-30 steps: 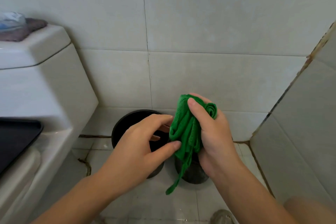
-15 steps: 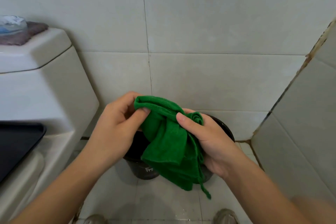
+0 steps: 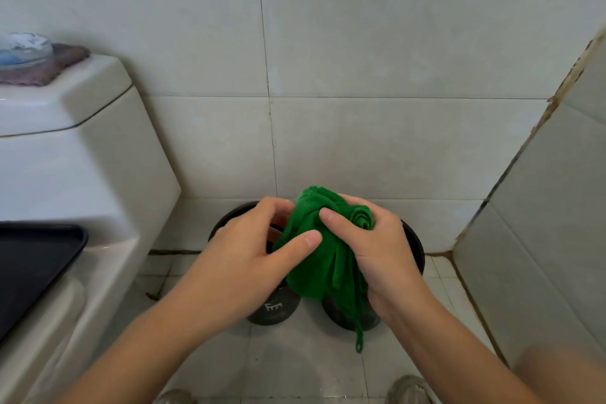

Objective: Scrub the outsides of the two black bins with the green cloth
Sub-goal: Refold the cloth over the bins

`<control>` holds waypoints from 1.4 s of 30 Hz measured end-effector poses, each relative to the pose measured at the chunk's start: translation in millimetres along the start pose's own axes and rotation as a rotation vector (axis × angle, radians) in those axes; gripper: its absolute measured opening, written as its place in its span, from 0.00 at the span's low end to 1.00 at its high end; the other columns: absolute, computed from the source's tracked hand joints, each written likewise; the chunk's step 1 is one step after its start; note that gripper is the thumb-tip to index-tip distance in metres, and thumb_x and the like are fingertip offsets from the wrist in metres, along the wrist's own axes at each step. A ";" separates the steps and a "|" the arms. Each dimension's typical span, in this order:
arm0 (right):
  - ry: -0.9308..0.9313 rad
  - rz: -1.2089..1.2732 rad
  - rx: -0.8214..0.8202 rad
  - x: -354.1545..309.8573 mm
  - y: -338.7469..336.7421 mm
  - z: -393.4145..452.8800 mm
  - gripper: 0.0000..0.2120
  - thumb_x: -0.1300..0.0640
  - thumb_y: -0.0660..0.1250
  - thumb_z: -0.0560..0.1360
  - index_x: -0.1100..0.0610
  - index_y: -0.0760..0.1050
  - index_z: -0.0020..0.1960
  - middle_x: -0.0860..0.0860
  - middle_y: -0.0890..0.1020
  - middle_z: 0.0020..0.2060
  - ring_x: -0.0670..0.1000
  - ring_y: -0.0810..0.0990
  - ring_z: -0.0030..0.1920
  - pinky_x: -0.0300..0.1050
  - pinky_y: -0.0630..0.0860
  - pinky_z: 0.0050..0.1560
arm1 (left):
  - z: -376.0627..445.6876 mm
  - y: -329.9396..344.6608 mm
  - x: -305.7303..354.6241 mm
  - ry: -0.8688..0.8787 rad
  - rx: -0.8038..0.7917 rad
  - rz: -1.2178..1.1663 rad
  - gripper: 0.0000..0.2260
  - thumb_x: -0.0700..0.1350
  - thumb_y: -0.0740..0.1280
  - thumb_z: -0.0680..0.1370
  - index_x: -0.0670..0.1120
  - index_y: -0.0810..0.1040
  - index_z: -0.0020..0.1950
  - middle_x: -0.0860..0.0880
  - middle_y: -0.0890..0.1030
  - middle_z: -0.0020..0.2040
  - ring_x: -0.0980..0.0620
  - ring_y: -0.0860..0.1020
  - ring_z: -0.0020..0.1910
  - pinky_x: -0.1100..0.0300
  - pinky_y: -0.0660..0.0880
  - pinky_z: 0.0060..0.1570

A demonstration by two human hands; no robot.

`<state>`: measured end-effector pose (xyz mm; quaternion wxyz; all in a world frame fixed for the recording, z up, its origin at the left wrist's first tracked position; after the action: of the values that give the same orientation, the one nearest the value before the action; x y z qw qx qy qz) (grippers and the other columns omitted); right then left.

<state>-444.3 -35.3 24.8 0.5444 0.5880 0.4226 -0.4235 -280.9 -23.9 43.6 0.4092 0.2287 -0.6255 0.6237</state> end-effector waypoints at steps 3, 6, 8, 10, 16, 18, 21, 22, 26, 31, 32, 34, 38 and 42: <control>-0.022 -0.067 0.022 2.6 5.7 -2.4 0.12 0.63 0.69 0.76 0.55 0.80 0.59 0.52 0.87 0.47 0.50 0.85 0.49 0.45 0.82 0.50 | 6.4 10.9 0.7 -0.121 0.088 0.074 0.35 0.75 0.63 0.65 0.54 0.73 0.64 0.63 0.80 0.53 0.61 0.79 0.56 0.54 0.77 0.58; 0.003 -0.079 0.034 0.4 5.1 -0.1 0.19 0.61 0.69 0.76 0.52 0.76 0.66 0.51 0.84 0.56 0.48 0.83 0.55 0.48 0.81 0.57 | 13.3 7.3 -2.6 -0.203 0.156 -0.085 0.29 0.66 0.69 0.64 0.55 0.72 0.61 0.63 0.80 0.51 0.61 0.79 0.54 0.52 0.78 0.58; 0.008 -0.035 0.001 -3.6 3.5 1.2 0.18 0.62 0.69 0.76 0.52 0.77 0.65 0.52 0.84 0.55 0.49 0.84 0.53 0.46 0.82 0.52 | 15.6 3.0 -5.7 -0.210 0.194 -0.129 0.26 0.59 0.75 0.66 0.55 0.72 0.60 0.62 0.81 0.50 0.60 0.80 0.52 0.50 0.79 0.57; 0.029 0.043 -0.024 -7.8 1.1 3.0 0.15 0.63 0.67 0.77 0.53 0.78 0.62 0.53 0.86 0.49 0.51 0.86 0.49 0.44 0.83 0.47 | 17.2 -2.1 -6.6 -0.171 0.245 -0.122 0.17 0.50 0.76 0.69 0.55 0.76 0.55 0.60 0.83 0.46 0.58 0.82 0.49 0.50 0.80 0.55; -0.014 -0.154 0.041 -22.9 -20.0 18.3 0.07 0.58 0.65 0.79 0.56 0.82 0.49 0.54 0.86 0.42 0.52 0.85 0.45 0.46 0.82 0.45 | 11.3 -37.9 5.3 -0.209 0.298 -0.578 0.08 0.42 0.65 0.79 0.43 0.84 0.47 0.44 0.87 0.44 0.51 0.85 0.42 0.63 0.81 0.41; -0.100 -0.340 0.030 -26.8 -24.5 19.3 0.09 0.55 0.65 0.79 0.57 0.81 0.45 0.56 0.85 0.39 0.53 0.85 0.42 0.49 0.81 0.44 | 8.3 -48.7 7.1 -0.166 0.218 -0.590 0.11 0.46 0.64 0.77 0.42 0.84 0.48 0.44 0.87 0.44 0.52 0.85 0.42 0.66 0.81 0.41; -0.111 -0.368 -0.024 -29.5 -27.7 18.1 0.08 0.53 0.68 0.76 0.58 0.80 0.44 0.56 0.84 0.39 0.54 0.84 0.41 0.51 0.81 0.44 | 7.2 -53.2 2.9 -0.159 0.151 -0.564 0.12 0.46 0.63 0.77 0.42 0.84 0.48 0.46 0.87 0.44 0.52 0.85 0.43 0.66 0.80 0.42; -0.073 -0.306 -0.074 -30.4 -28.5 17.3 0.07 0.53 0.70 0.73 0.58 0.80 0.44 0.55 0.84 0.38 0.53 0.84 0.40 0.49 0.81 0.43 | 7.7 -53.7 0.6 -0.171 0.143 -0.564 0.12 0.45 0.62 0.78 0.42 0.84 0.48 0.46 0.87 0.44 0.52 0.85 0.43 0.66 0.80 0.42; 0.092 -0.135 -0.273 -35.8 -32.7 16.1 0.17 0.60 0.71 0.63 0.57 0.81 0.51 0.55 0.85 0.43 0.52 0.84 0.42 0.43 0.83 0.42 | 8.5 -59.6 -5.1 -0.190 0.135 -0.545 0.11 0.44 0.64 0.77 0.41 0.83 0.51 0.43 0.87 0.45 0.51 0.84 0.42 0.64 0.80 0.41; 0.171 -0.173 -0.425 -36.8 -39.1 19.6 0.22 0.71 0.74 0.62 0.58 0.81 0.55 0.58 0.86 0.48 0.55 0.85 0.46 0.44 0.83 0.44 | 6.7 -75.7 -11.7 -0.169 0.129 -0.514 0.19 0.43 0.66 0.72 0.54 0.77 0.62 0.46 0.87 0.45 0.52 0.85 0.43 0.66 0.80 0.39; 0.153 -0.249 -0.458 -36.6 -39.8 19.9 0.22 0.74 0.73 0.64 0.57 0.81 0.55 0.56 0.86 0.48 0.53 0.85 0.46 0.42 0.82 0.45 | 6.6 -77.0 -12.5 -0.151 0.118 -0.487 0.19 0.40 0.65 0.74 0.54 0.76 0.63 0.44 0.87 0.47 0.52 0.85 0.44 0.66 0.80 0.41; 0.090 -0.476 -0.522 -36.3 -37.0 18.7 0.23 0.77 0.67 0.69 0.54 0.80 0.54 0.51 0.86 0.49 0.49 0.85 0.50 0.40 0.81 0.48 | 5.5 -75.4 -11.3 -0.107 0.105 -0.454 0.19 0.35 0.62 0.78 0.55 0.76 0.63 0.41 0.85 0.48 0.51 0.84 0.45 0.66 0.80 0.43; 0.037 -0.724 -0.619 -32.7 -25.0 13.1 0.26 0.74 0.60 0.69 0.49 0.79 0.56 0.49 0.85 0.52 0.49 0.83 0.54 0.52 0.81 0.55 | 5.5 -65.1 -4.6 -0.039 0.095 -0.404 0.18 0.34 0.61 0.80 0.55 0.78 0.60 0.32 0.78 0.46 0.45 0.78 0.42 0.58 0.76 0.42; 0.031 -0.775 -0.703 -23.4 -11.8 7.2 0.25 0.65 0.61 0.65 0.51 0.79 0.59 0.51 0.84 0.53 0.55 0.82 0.55 0.62 0.80 0.54 | 8.5 -67.1 -4.9 -0.035 0.123 -0.410 0.16 0.34 0.61 0.81 0.54 0.79 0.58 0.28 0.76 0.49 0.43 0.77 0.42 0.58 0.75 0.40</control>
<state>-462.6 -42.7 43.5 0.5059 0.1764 0.7338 -0.4176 -226.7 -41.0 80.5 0.5020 0.3865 -0.5337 0.5601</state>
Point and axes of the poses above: each hand's wrist, its own z-axis towards the middle knuckle, its own y-axis out of the palm, x = y × z, the point moved 1 cm from there along z, towards the middle knuckle
